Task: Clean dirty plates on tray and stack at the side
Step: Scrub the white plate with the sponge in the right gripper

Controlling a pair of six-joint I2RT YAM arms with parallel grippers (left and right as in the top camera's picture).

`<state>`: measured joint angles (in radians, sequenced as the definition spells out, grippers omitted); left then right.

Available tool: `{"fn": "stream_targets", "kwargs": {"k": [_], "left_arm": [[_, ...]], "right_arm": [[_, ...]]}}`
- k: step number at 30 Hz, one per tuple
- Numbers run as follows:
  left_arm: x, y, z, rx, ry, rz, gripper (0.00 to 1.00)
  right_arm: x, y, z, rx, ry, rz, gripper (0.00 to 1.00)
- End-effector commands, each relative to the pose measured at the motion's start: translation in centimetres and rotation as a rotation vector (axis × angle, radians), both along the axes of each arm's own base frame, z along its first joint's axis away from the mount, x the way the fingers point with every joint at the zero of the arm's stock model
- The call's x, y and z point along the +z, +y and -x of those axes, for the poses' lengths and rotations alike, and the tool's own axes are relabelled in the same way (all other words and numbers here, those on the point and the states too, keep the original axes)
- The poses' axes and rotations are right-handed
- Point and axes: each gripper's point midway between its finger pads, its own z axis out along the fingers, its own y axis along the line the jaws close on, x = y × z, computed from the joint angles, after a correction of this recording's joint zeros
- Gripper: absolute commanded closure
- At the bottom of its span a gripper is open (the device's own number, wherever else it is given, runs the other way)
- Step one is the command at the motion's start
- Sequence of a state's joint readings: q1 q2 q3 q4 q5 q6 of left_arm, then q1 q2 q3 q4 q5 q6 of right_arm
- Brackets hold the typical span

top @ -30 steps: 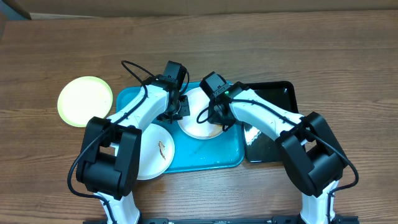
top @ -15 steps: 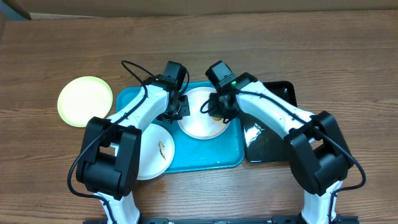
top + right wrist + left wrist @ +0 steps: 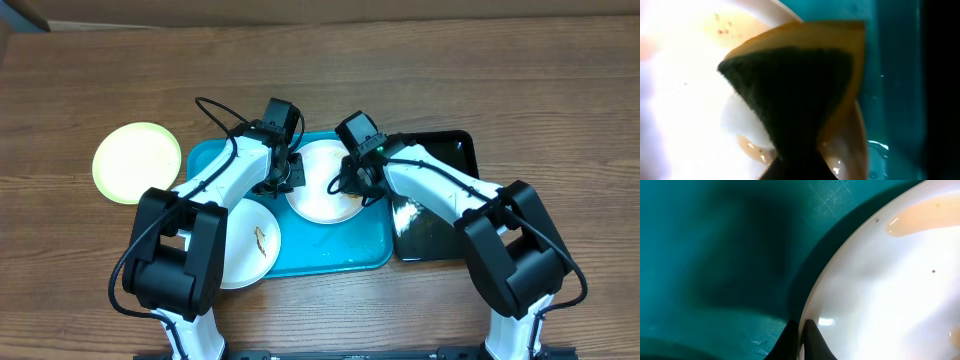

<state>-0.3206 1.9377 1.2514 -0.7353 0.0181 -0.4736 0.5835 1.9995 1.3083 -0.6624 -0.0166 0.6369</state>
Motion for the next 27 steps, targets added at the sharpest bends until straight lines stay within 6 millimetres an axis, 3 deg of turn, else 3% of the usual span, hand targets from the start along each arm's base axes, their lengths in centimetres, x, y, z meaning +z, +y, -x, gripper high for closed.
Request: {"fn": "stream_targets", "kwargs": {"k": [1, 3, 6, 11, 14, 19, 27], "left_arm": [[-1.9, 1.4, 1.5, 0.024, 0.054, -0.07, 0.96], [-1.9, 1.4, 1.5, 0.024, 0.053, -0.07, 0.95], [-1.9, 1.4, 1.5, 0.024, 0.054, -0.07, 0.96], [-1.9, 1.4, 1.6, 0.024, 0.054, -0.071, 0.96], [-1.9, 1.4, 1.6, 0.024, 0.055, -0.071, 0.96], [-1.9, 1.4, 1.5, 0.024, 0.053, -0.07, 0.95], [-1.9, 1.4, 1.5, 0.024, 0.053, -0.07, 0.96]], "right_arm": [[-1.2, 0.9, 1.1, 0.018, 0.045, -0.049, 0.96], [-0.2, 2.7, 0.5, 0.063, 0.029, -0.131, 0.96], [0.9, 3.7, -1.0, 0.073, -0.027, -0.168, 0.96], [5.5, 4.2, -4.7, 0.128, -0.146, -0.199, 0.96], [7.5, 3.7, -5.9, 0.107, -0.165, -0.207, 0.96], [6.2, 3.7, -5.2, 0.112, -0.137, -0.194, 0.96], [2.2, 6.3, -3.6, 0.174, -0.091, -0.174, 0.96]]}}
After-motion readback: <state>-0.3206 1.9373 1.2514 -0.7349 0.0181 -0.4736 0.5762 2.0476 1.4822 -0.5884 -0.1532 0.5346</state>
